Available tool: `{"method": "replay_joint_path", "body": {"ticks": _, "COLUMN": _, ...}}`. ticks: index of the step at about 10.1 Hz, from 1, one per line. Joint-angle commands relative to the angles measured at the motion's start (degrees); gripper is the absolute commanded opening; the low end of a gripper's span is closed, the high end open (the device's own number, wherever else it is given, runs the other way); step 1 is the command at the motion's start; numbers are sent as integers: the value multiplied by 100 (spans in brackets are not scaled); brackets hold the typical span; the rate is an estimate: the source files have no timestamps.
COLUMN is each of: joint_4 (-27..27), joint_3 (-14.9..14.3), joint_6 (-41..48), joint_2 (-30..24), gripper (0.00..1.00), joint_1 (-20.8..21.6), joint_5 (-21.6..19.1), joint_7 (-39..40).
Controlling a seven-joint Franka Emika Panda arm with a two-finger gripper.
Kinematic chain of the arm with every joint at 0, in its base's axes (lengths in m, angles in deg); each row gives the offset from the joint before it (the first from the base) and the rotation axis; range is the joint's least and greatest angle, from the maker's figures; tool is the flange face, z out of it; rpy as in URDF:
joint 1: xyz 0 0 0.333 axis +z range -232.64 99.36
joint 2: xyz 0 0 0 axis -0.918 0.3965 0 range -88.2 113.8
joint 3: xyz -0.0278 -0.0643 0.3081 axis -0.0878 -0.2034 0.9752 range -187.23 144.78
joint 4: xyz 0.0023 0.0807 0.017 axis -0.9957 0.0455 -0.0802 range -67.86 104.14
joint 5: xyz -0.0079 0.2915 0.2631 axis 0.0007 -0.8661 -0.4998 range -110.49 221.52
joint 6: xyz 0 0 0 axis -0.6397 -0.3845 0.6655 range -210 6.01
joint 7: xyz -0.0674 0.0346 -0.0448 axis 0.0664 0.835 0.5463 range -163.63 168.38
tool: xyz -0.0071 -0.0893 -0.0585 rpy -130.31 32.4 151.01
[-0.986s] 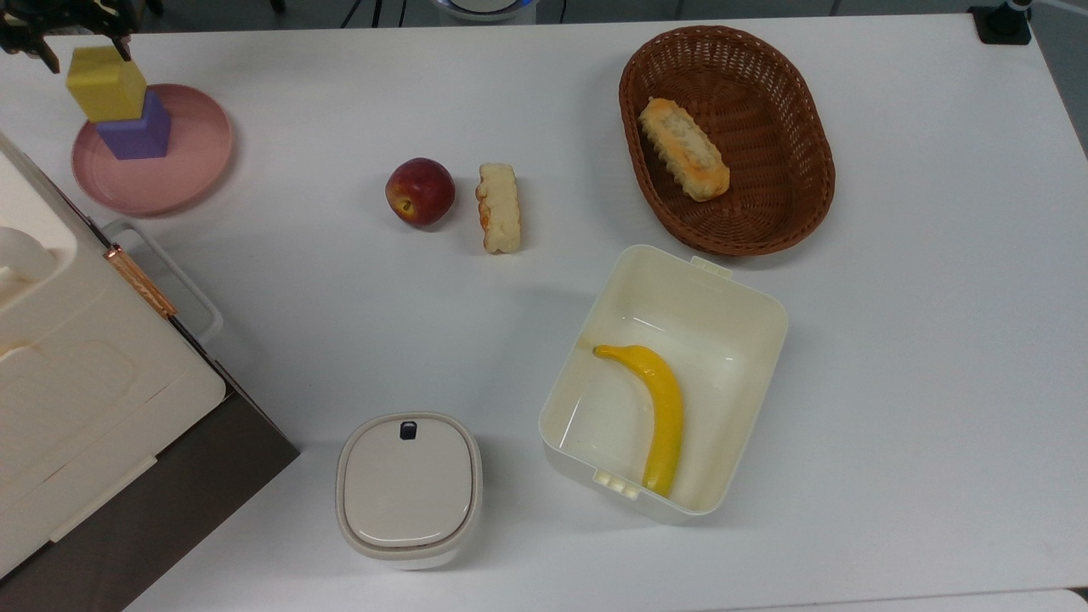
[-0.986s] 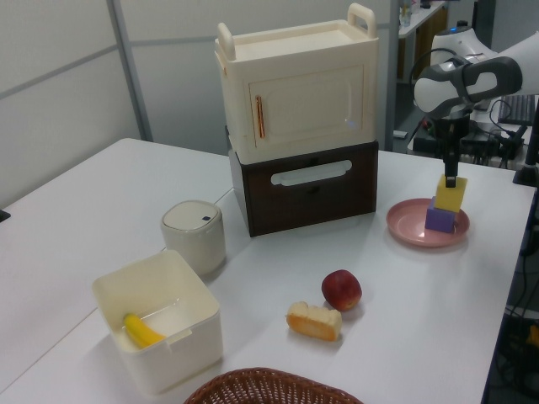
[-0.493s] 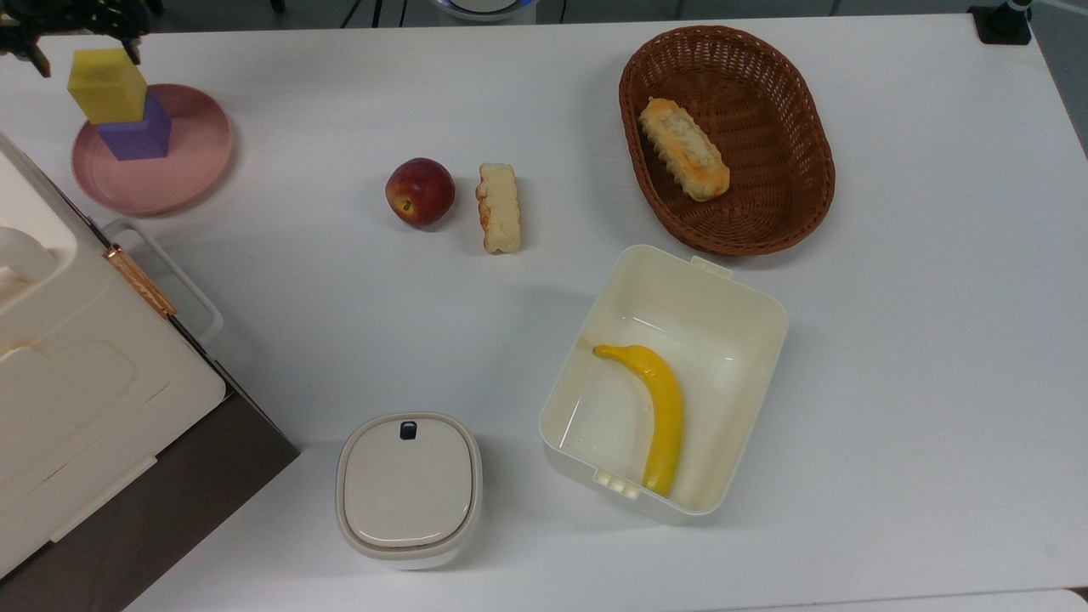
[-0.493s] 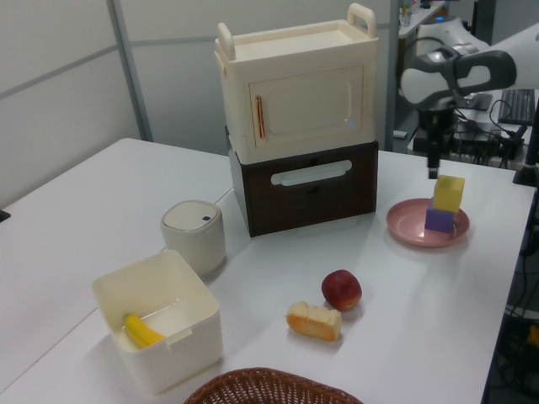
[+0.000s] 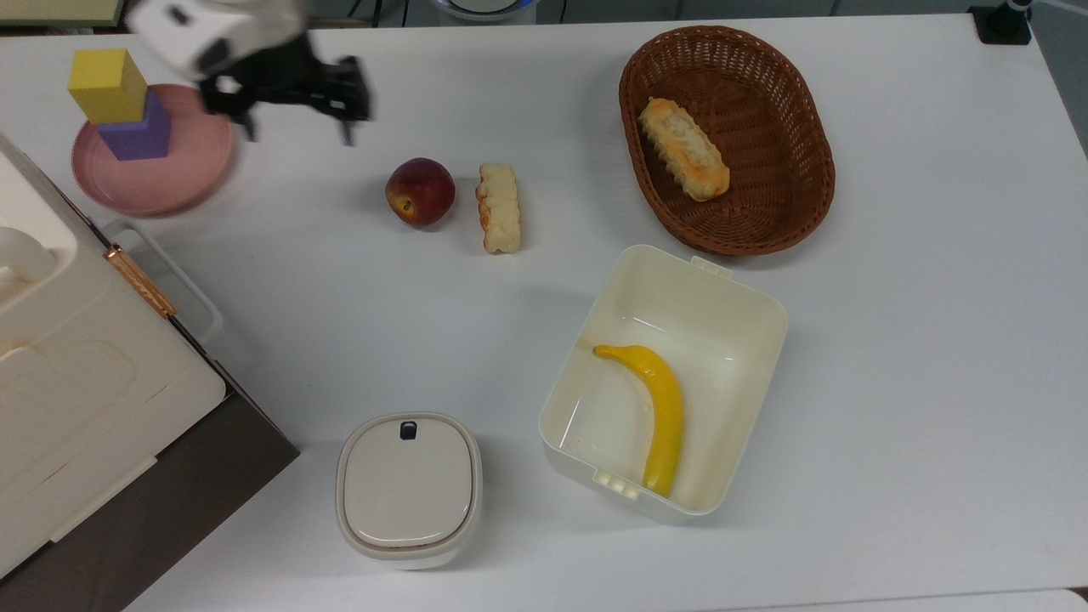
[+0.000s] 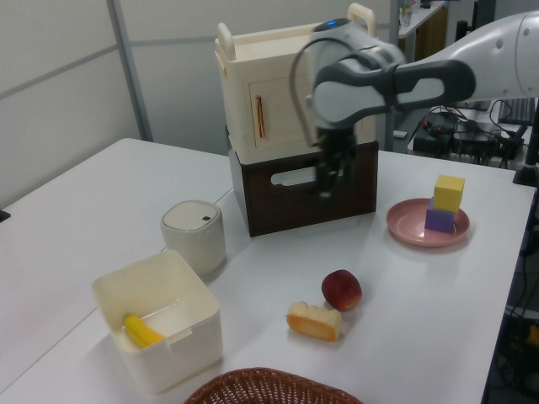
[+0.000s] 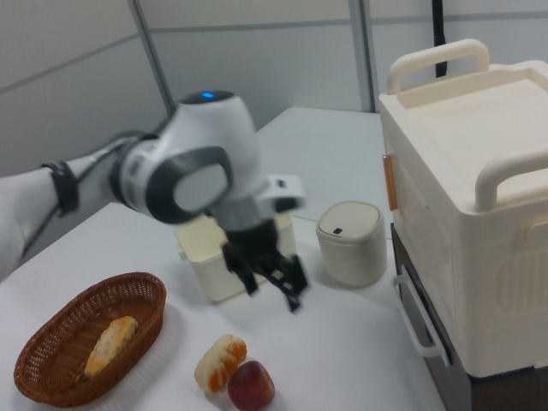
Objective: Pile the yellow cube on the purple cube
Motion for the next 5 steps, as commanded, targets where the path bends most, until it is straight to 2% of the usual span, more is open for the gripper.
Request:
{"method": "replay_joint_path", "body": {"ticks": 1, "joint_4": -9, "joint_3": -160, "joint_6": 521, "joint_2": -410, "gripper": 100, "joint_1": 1178, "joint_5": -11, "joint_7": -1790}}
{"method": "replay_joint_path", "body": {"ticks": 2, "joint_4": -9, "joint_3": -230, "joint_6": 749, "joint_2": -620, "gripper": 100, "joint_1": 1495, "joint_5": -11, "joint_7": -1986}}
{"method": "replay_joint_path", "body": {"ticks": 4, "joint_4": -9, "joint_3": -685, "joint_6": 1058, "joint_2": -850, "gripper": 100, "joint_1": 2093, "joint_5": -11, "joint_7": -1927}}
{"method": "replay_joint_path", "body": {"ticks": 5, "joint_4": -18, "joint_3": -731, "joint_6": 1103, "joint_2": -851, "gripper": 100, "joint_1": 2157, "joint_5": -11, "joint_7": -1927}}
